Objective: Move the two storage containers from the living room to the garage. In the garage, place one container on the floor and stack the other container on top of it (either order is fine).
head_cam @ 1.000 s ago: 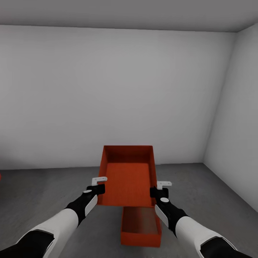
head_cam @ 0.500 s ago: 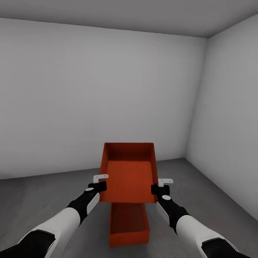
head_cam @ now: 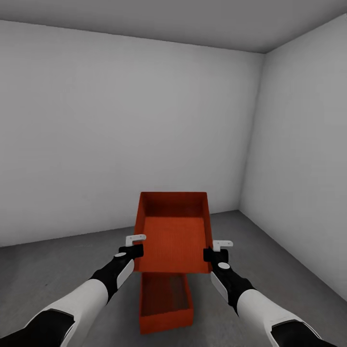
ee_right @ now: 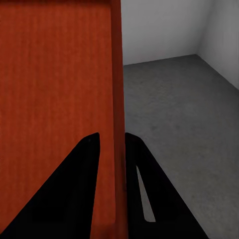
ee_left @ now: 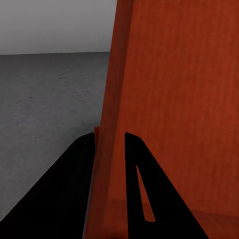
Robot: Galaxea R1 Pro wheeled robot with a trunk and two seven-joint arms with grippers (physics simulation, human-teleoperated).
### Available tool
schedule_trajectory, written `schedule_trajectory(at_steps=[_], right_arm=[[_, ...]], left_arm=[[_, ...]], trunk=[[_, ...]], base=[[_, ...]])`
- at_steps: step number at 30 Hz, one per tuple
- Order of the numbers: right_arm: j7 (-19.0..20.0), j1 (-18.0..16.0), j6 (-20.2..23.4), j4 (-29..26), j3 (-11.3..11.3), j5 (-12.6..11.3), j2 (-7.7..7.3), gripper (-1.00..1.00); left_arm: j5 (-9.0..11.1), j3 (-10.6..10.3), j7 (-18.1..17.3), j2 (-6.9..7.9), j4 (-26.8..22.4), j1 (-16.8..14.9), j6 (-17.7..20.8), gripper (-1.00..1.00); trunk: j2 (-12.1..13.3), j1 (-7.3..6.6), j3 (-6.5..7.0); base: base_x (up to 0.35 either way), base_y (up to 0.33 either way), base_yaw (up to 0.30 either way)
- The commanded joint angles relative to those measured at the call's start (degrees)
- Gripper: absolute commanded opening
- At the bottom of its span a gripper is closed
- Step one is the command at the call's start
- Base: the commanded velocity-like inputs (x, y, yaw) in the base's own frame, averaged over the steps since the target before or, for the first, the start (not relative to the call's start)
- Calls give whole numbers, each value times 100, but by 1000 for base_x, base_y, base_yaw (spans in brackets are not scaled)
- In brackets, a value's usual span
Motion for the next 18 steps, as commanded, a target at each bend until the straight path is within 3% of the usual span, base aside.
schedule_trajectory(at_steps=[1,18], right_arm=[[-114,-13,-41,-15,-142,16,-6,-100],[-165,-13,-39,-9,-142,9,7,-100]], left_arm=[[12,-41,84,237,218,1,36,-100],[18,-40,84,235,218,0,36,-100]], trunk=[[-6,1,-7],[-6,1,-7]], base=[[0,0,-4],[0,0,22]])
